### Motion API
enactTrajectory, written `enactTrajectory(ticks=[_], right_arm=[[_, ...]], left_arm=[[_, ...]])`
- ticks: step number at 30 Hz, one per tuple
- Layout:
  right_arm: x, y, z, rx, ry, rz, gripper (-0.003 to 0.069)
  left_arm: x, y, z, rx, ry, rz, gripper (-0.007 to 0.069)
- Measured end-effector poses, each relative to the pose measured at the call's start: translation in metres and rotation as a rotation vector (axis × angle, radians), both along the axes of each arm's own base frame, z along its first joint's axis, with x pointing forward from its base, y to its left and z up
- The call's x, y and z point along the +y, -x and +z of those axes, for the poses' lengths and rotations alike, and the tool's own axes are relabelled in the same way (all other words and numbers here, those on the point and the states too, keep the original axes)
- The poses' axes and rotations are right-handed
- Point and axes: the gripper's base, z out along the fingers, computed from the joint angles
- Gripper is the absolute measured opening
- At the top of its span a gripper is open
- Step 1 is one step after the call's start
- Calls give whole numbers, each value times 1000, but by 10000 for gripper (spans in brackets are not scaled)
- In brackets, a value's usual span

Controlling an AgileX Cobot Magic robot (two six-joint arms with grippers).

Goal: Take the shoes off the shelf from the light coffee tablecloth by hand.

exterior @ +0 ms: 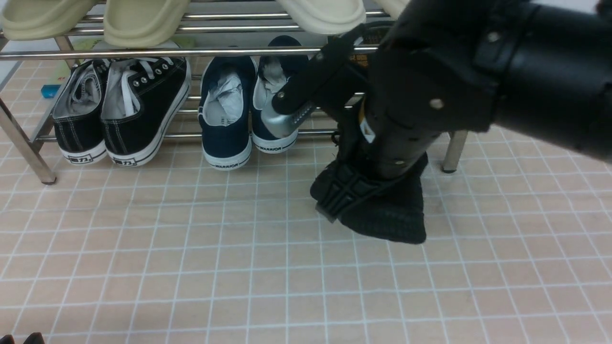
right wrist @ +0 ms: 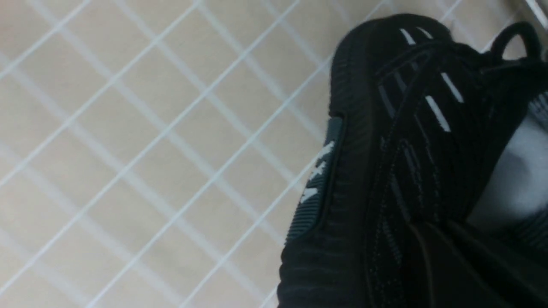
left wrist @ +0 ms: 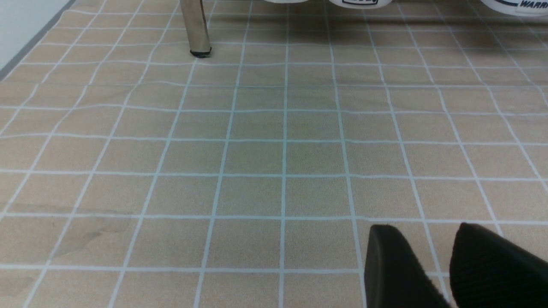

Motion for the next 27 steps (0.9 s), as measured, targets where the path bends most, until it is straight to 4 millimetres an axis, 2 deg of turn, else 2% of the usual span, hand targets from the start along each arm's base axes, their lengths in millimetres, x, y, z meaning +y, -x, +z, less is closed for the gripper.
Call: enactTrajectory(ticks=[9, 18, 27], right_arm=[[8, -12, -17, -38, 48, 14, 22], [7, -15, -17, -71, 75, 10, 22], [17, -10, -35, 71, -8, -41, 24]], left_arm=[[0, 0, 0, 0, 0, 0, 239], [0, 0, 0, 0, 0, 0, 239], [0, 0, 0, 0, 0, 0, 239]])
